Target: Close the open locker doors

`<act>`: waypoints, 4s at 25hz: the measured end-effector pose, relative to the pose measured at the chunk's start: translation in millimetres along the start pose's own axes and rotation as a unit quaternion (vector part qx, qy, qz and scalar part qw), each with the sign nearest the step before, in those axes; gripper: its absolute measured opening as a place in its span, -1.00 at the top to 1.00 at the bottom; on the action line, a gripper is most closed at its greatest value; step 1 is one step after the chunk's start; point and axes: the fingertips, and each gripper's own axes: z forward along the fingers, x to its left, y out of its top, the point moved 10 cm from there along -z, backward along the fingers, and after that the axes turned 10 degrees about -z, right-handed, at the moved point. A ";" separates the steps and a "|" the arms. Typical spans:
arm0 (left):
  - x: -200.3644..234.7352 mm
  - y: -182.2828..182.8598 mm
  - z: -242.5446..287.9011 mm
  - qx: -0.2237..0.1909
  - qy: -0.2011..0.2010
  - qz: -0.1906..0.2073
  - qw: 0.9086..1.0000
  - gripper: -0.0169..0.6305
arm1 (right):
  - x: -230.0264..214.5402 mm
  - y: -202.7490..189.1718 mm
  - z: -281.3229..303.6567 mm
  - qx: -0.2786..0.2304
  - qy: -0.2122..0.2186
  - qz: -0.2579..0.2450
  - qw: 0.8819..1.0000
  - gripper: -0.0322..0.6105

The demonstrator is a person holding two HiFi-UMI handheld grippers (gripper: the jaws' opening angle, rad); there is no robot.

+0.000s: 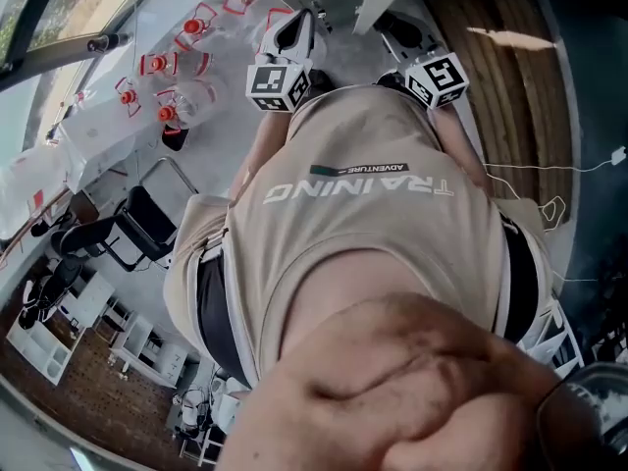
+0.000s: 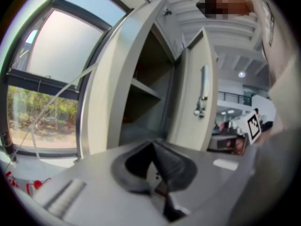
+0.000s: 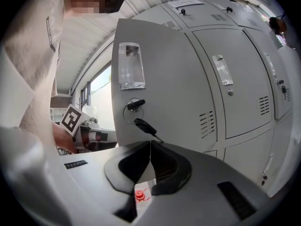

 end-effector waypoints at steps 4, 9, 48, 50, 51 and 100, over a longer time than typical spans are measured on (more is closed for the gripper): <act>23.5 5.8 -9.5 0.000 -0.016 0.004 1.000 0.95 | 11.2 3.3 19.8 0.004 -0.015 -0.006 1.000 0.85; 45.9 13.1 -18.8 0.004 -0.044 0.005 0.999 0.95 | 21.9 7.0 40.9 0.006 -0.046 -0.010 0.999 0.85; 103.6 25.3 -18.8 0.015 -0.092 0.000 0.996 0.95 | 39.4 23.2 165.0 0.066 -0.063 -0.086 0.992 0.85; 103.4 24.1 -20.1 0.011 -0.091 -0.003 0.996 0.95 | 39.3 23.5 166.6 0.068 -0.060 -0.082 0.993 0.85; 103.0 22.8 -20.5 0.009 -0.090 -0.006 0.996 0.95 | 38.5 23.1 166.5 0.066 -0.059 -0.074 0.993 0.85; -12.7 49.7 -20.4 -0.041 -0.007 0.041 0.998 0.95 | 21.9 67.2 31.1 -0.031 -0.055 -0.043 0.997 0.86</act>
